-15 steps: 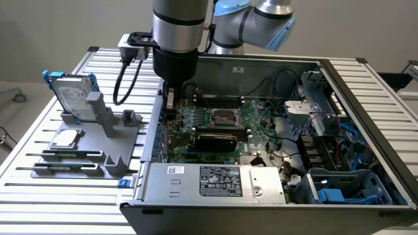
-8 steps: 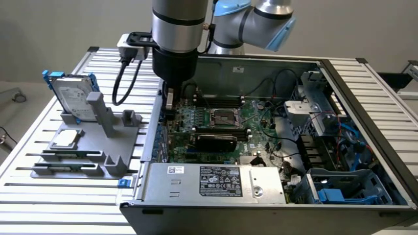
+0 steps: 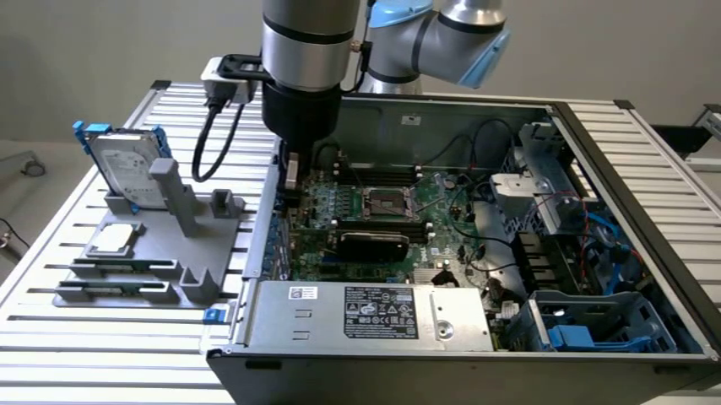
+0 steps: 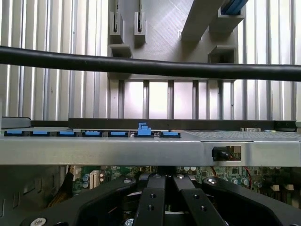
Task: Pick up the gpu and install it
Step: 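Press down on the gpu until it lock into place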
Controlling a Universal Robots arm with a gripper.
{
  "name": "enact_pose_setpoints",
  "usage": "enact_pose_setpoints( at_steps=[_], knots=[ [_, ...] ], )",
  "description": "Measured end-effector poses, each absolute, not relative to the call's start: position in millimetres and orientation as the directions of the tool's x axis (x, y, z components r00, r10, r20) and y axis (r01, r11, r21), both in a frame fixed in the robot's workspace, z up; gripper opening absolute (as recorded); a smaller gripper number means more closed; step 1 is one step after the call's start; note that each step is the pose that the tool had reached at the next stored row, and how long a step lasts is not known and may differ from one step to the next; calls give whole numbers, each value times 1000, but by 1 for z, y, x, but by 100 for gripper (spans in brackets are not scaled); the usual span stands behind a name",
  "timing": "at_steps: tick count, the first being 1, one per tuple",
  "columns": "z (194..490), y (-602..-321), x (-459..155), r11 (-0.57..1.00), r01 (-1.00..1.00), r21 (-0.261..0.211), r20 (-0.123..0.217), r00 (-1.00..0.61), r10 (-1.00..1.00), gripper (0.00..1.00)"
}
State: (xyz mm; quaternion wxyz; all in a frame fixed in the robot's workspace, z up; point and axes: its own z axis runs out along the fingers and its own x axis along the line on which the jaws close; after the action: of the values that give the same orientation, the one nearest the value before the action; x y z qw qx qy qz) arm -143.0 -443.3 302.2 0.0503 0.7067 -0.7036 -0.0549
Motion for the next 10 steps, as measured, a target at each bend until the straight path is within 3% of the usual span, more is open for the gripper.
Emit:
enact_pose_setpoints(
  at_steps=[10],
  knots=[
    [306, -443, -140, -5, -988, 152, -7, 4, -1000, 11]
  ],
)
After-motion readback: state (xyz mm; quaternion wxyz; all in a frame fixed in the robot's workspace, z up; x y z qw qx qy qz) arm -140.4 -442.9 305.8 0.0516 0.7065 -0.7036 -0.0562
